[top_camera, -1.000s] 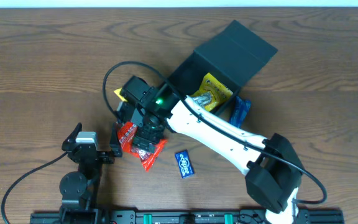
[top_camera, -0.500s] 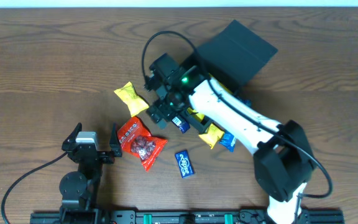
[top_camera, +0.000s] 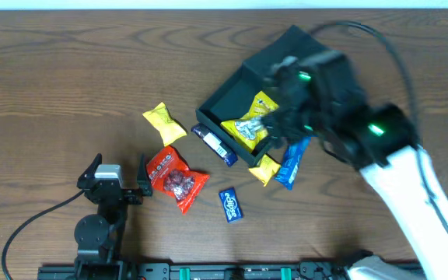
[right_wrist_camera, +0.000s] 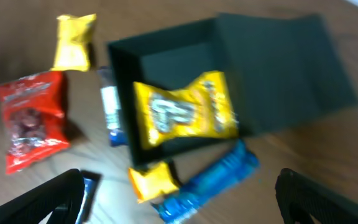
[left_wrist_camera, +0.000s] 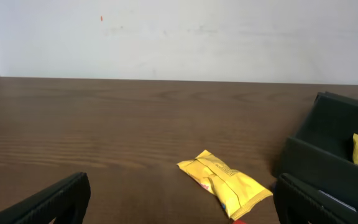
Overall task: Pack container
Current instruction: 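Retract right gripper to the right side, then move left gripper to the red HACKS bag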
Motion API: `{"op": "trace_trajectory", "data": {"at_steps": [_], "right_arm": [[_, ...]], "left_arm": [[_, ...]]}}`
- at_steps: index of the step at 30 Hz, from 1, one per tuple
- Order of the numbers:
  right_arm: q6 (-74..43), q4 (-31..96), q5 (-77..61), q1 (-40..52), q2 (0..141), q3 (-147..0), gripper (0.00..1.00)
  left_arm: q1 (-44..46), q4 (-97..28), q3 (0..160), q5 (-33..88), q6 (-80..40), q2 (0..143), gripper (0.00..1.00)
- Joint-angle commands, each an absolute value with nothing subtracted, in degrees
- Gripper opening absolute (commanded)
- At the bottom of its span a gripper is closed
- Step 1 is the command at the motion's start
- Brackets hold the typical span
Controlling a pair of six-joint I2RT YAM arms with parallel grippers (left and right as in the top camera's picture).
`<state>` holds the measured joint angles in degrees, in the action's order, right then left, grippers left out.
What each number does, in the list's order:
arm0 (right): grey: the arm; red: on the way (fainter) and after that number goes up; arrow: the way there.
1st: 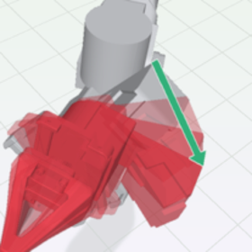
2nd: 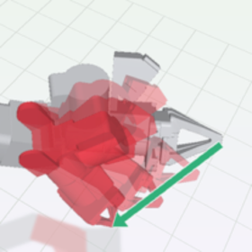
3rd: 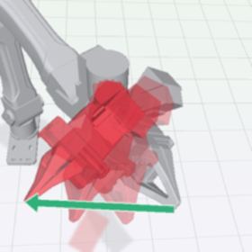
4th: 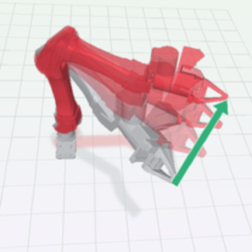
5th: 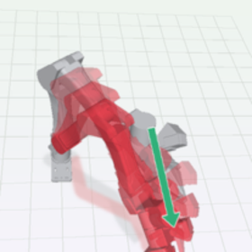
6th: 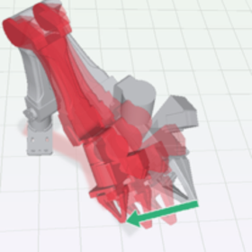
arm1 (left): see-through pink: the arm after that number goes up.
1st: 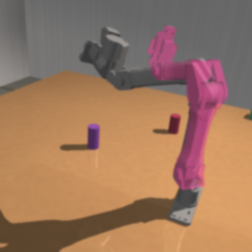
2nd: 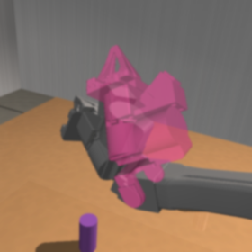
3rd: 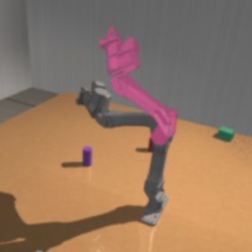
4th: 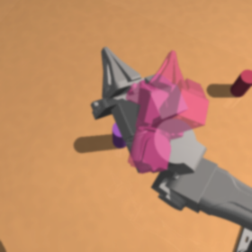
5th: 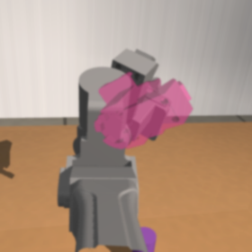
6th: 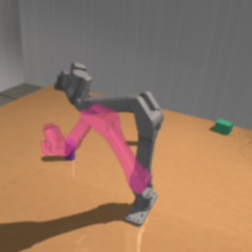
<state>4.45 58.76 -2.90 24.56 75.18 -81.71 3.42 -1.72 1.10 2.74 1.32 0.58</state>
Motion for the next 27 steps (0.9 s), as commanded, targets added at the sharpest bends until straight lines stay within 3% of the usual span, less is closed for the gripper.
{"op": "trace_trajectory", "data": {"at_steps": [1, 7, 17, 27], "right_arm": [[5.21, 57.93, -1.34, 20.49, 68.84, -77.69, 0.98], [6.33, 54.02, -0.25, 16.23, 57.17, -67.81, 0.99], [6.28, 55.11, 1.48, 16.16, 58.41, -66.3, 0.99], [6.28, 55.09, 1.48, 16.16, 58.78, -66.3, 0.99]], "left_arm": [[3.11, -4.32, 0.25, 1.04, 1.69, 0.23, 0.95], [3.11, -3.86, 0.27, 0.47, 0.6, 0.23, 0.95], [3.11, -5.19, 1.91, 6.02, -1.63, 0.25, 0.95], [3.11, -26.76, 24.91, -0.51, -3.53, 7.22, 0.96]]}}
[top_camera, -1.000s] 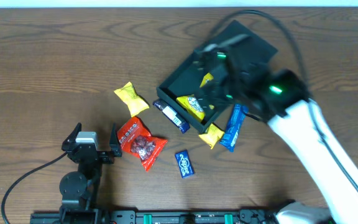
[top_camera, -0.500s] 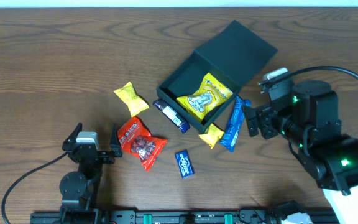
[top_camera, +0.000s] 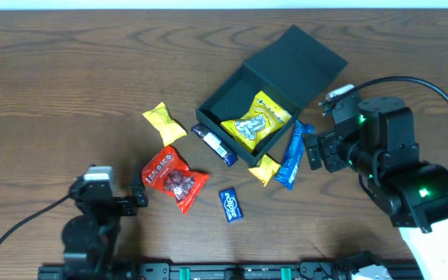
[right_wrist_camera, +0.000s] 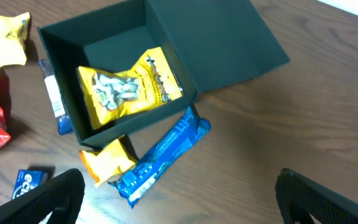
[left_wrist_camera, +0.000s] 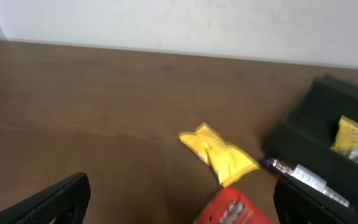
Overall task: Pack container
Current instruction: 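Move left gripper to the red HACKS bag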
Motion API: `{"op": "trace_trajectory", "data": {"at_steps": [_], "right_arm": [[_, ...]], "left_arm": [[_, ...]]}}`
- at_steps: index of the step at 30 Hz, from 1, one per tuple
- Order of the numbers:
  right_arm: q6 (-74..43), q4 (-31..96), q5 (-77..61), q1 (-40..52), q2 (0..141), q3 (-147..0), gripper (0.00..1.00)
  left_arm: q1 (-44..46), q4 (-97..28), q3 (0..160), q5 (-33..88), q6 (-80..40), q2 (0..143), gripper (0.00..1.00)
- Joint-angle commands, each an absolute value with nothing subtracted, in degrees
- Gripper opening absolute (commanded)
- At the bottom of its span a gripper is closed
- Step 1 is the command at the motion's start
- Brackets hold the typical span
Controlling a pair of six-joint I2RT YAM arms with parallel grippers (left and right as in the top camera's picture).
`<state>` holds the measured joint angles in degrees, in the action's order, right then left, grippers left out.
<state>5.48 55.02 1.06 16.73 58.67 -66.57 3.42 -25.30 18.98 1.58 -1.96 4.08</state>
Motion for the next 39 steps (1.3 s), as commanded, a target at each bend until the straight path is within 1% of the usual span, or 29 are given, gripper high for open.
{"op": "trace_trajectory", "data": {"at_steps": [1, 3, 5, 7, 8, 9, 11, 13, 15, 18, 20, 23, 25, 26, 27, 29, 30, 34, 37, 39], "right_arm": [[6.28, 55.09, 1.48, 16.16, 58.78, -66.3, 0.99], [6.28, 55.09, 1.48, 16.16, 58.78, -66.3, 0.99], [6.28, 55.09, 1.48, 16.16, 58.78, -66.3, 0.99], [6.28, 55.09, 1.48, 16.16, 58.78, -66.3, 0.99], [6.28, 55.09, 1.48, 16.16, 58.78, -66.3, 0.99], [6.28, 55.09, 1.48, 16.16, 58.78, -66.3, 0.99], [6.28, 55.11, 1.48, 16.16, 58.78, -66.3, 0.99], [6.28, 55.09, 1.48, 16.16, 58.78, -66.3, 0.99], [6.28, 55.09, 1.48, 16.16, 58.78, -66.3, 0.99], [6.28, 55.09, 1.48, 16.16, 58.78, -66.3, 0.99], [6.28, 55.09, 1.48, 16.16, 58.78, -66.3, 0.99], [6.28, 55.11, 1.48, 16.16, 58.78, -66.3, 0.99], [6.28, 55.11, 1.48, 16.16, 58.78, -66.3, 0.99], [6.28, 55.09, 1.48, 16.16, 58.78, -66.3, 0.99], [6.28, 55.09, 1.48, 16.16, 58.78, -66.3, 0.99], [6.28, 55.11, 1.48, 16.16, 58.78, -66.3, 0.99], [6.28, 55.09, 1.48, 16.16, 58.78, -66.3, 0.99], [6.28, 55.09, 1.48, 16.16, 58.78, -66.3, 0.99], [6.28, 55.11, 1.48, 16.16, 58.78, -66.3, 0.99], [6.28, 55.09, 1.48, 16.16, 58.78, -66.3, 0.99]], "left_arm": [[3.11, -27.9, 27.29, -0.56, -5.34, 9.54, 0.95], [3.11, -29.36, 31.18, -0.49, -10.17, 14.63, 0.95], [3.14, -29.36, 34.54, 0.05, -20.51, 20.86, 0.95], [3.14, -29.34, 36.82, 1.67, -26.35, 25.58, 0.95], [3.16, -29.36, 38.33, 5.19, -29.23, 28.29, 0.95], [3.2, -29.36, 39.66, 11.84, -32.03, 30.68, 0.96], [3.18, -29.12, 40.86, 23.31, -35.14, 33.32, 0.96], [3.18, -27.42, 40.93, 32.18, -38.2, 34.92, 0.95], [3.18, -26.87, 40.91, 35.51, -41.19, 36.36, 0.95], [3.18, -28.16, 40.91, 37.58, -41.87, 37.12, 0.95], [3.11, -27.18, 40.91, 35.59, -42.52, 37.12, 0.95], [3.14, -27.68, 40.93, 33.93, -53.21, 37.28, 0.96], [3.14, -29.93, 40.93, 33.12, -59.48, 37.74, 1.0], [3.18, -31.33, 40.93, 32.36, -61.39, 37.98, 0.94], [3.25, -33.34, 40.93, 31.51, -63.61, 38.35, 0.92], [4.01, -37.08, 40.95, 29.71, -65.3, 39.33, 0.93], [4.99, -39.38, 41.01, 28.16, -66.02, 40.18, 0.96], [10.0, -45.43, 42.54, 21.37, -70.13, 43.92, 0.96], [16.49, -48.88, 46.28, 13.17, -72.49, 49.28, 0.96], [19.77, -51.05, 49.25, 9.78, -73.78, 53.8, 0.96]]}}
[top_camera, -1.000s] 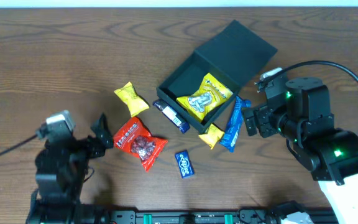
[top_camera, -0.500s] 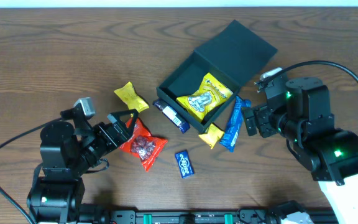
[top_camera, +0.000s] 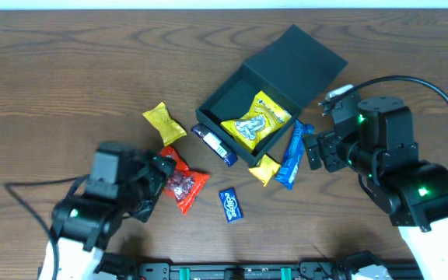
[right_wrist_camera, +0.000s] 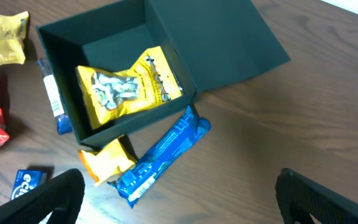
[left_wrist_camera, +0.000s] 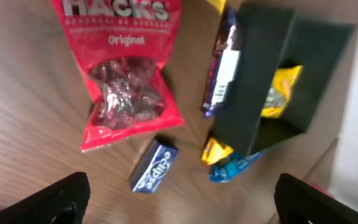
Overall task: Pack container
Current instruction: 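Move left gripper to the red HACKS bag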
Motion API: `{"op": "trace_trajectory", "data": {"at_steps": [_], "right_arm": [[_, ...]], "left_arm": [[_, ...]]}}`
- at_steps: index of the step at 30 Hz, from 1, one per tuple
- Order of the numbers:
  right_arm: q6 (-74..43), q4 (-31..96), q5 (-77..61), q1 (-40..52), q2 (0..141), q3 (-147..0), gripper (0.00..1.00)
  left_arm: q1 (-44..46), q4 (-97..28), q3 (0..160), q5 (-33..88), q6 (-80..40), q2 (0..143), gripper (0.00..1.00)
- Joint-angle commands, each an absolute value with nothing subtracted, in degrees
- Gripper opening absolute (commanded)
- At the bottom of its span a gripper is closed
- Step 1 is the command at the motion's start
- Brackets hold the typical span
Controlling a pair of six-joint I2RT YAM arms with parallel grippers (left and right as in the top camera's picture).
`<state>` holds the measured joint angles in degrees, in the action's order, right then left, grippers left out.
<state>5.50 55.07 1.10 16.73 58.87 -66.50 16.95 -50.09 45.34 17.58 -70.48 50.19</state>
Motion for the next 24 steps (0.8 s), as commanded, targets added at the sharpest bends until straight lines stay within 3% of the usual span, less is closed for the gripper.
{"op": "trace_trajectory", "data": {"at_steps": [1, 15, 24], "right_arm": [[6.28, 55.09, 1.48, 16.16, 58.78, -66.3, 0.99], [6.28, 55.11, 1.48, 16.16, 58.78, -66.3, 0.99], [6.28, 55.11, 1.48, 16.16, 58.78, -66.3, 0.99]], "left_arm": [[20.86, -52.29, 50.7, 8.43, -74.15, 56.21, 0.96], [22.52, -54.87, 55.27, -3.57, -78.41, 82.85, 0.96], [23.73, -45.65, 55.24, 0.03, -74.59, 88.55, 0.96]]}}
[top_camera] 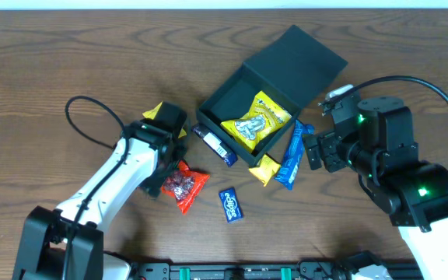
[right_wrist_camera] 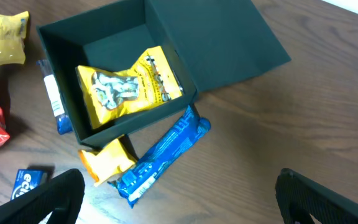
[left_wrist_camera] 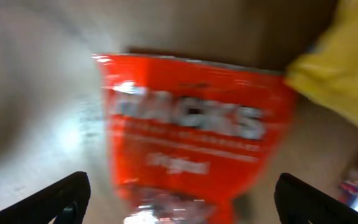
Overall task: Pack container
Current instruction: 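Move left gripper to the red HACKS bag, then grasp the red HACKS bag with left gripper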
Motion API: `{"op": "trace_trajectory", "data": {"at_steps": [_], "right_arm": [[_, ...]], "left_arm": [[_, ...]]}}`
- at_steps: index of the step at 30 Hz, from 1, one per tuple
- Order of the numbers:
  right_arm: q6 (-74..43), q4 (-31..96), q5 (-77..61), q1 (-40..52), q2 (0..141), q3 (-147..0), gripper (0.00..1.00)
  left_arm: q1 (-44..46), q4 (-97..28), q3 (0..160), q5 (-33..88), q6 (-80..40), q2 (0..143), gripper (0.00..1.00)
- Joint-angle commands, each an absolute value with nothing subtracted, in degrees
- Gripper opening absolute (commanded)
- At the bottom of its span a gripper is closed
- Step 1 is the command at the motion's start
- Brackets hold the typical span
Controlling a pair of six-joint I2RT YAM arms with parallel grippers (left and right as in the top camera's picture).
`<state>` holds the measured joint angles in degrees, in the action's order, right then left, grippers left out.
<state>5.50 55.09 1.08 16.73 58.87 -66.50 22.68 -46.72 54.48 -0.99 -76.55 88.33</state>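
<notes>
The open black box holds a yellow snack bag; its lid lies flat behind it. A red Hacks bag fills the left wrist view. My left gripper hangs open close over it, also seen from above. A yellow packet lies just beyond the red bag. My right gripper stands open and empty to the right of the box. Against the box lie a blue bar, a small yellow packet and a dark bar.
A blue gum box lies in front of the red bag, toward the table's near edge. Cables trail from both arms. Bare wood stretches to the far left and behind the box.
My left gripper was high over the red bag at the front left, seeing the box too. Now it is farther in and close over the bag, still open. The right arm has not moved.
My right gripper was open over the box with the yellow bag inside, and the left arm was parked at the front left. Then the right arm stood right of the box and stayed there. The left arm later hung above the red bag, and now sits low over it.
</notes>
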Motion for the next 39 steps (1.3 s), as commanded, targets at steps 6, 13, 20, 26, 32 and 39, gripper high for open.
{"op": "trace_trajectory", "data": {"at_steps": [6, 13, 20, 26, 32, 39], "right_arm": [[6.28, 55.09, 1.48, 16.16, 58.78, -66.3, 0.99], [6.28, 55.09, 1.48, 16.16, 58.78, -66.3, 0.99], [6.28, 55.09, 1.48, 16.16, 58.78, -66.3, 0.99], [6.28, 55.09, 1.48, 16.16, 58.78, -66.3, 0.99], [6.28, 55.09, 1.48, 16.16, 58.78, -66.3, 0.99], [6.28, 55.09, 1.48, 16.16, 58.78, -66.3, 0.99]], "left_arm": [[24.45, -44.56, 54.68, -1.91, -75.92, 88.58, 0.95], [24.36, -44.95, 50.24, 6.22, -83.22, 88.44, 0.95], [24.43, -42.83, 47.16, 8.4, -86.74, 88.36, 0.96], [24.4, -38.89, 43.75, 5.61, -86.37, 88.36, 0.95], [24.4, -32.29, 39.94, 5.32, -85.71, 88.36, 0.96], [24.4, -32.32, 39.81, 2.33, -85.1, 88.36, 0.64]]}}
